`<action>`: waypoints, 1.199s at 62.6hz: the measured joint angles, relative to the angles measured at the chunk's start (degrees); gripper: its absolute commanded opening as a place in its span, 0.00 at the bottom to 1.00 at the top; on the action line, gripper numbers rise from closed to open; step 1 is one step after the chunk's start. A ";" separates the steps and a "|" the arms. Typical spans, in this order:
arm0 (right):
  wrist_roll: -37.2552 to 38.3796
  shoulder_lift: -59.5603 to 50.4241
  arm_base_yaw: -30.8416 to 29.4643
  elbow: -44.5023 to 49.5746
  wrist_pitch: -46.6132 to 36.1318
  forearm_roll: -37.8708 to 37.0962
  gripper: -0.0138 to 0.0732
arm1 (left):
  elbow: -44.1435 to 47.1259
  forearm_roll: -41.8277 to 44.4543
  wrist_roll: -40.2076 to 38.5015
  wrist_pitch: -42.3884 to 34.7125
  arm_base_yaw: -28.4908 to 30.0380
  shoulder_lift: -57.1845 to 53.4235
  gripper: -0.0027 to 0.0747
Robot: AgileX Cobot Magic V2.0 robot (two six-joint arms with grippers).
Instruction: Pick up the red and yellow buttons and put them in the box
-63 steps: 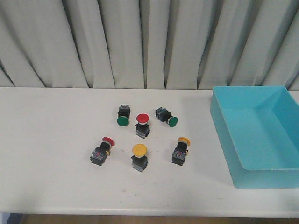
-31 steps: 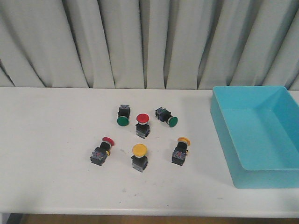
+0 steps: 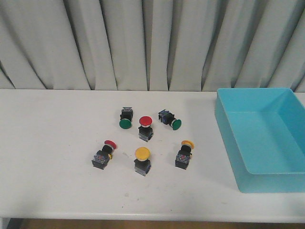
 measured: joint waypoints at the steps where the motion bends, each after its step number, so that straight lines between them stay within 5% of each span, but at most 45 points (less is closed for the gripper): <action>1: -0.33 0.00 0.00 0.00 -0.60 -0.41 0.15 | 0.00 0.00 0.00 0.00 0.00 0.00 0.03; 8: -0.88 0.00 0.00 0.11 -11.88 -1.29 0.15 | 0.00 0.00 0.00 -2.54 0.00 0.00 0.03; 20: -4.28 6.62 0.00 -6.01 -38.81 8.53 0.15 | -2.49 -0.56 1.95 -29.03 0.00 2.02 0.03; 27: -8.65 19.03 0.00 -18.18 -43.77 6.93 0.15 | -16.15 -3.81 8.48 -25.57 0.00 13.49 0.03; 33: -7.85 31.15 0.00 -30.51 -38.85 1.53 0.15 | -31.73 -4.63 13.67 -12.85 0.00 30.10 0.03; 44: 6.85 49.89 0.00 -45.89 -22.72 -1.74 0.15 | -49.94 -5.59 14.88 2.73 0.00 53.82 0.03; 60: 15.56 57.75 0.00 -48.25 -17.61 -1.92 0.15 | -58.05 -10.33 13.34 10.55 0.00 70.98 0.03; 75: 14.07 57.75 0.00 -48.31 -7.93 -7.36 0.27 | -58.38 -13.42 12.79 6.68 -0.12 72.71 0.06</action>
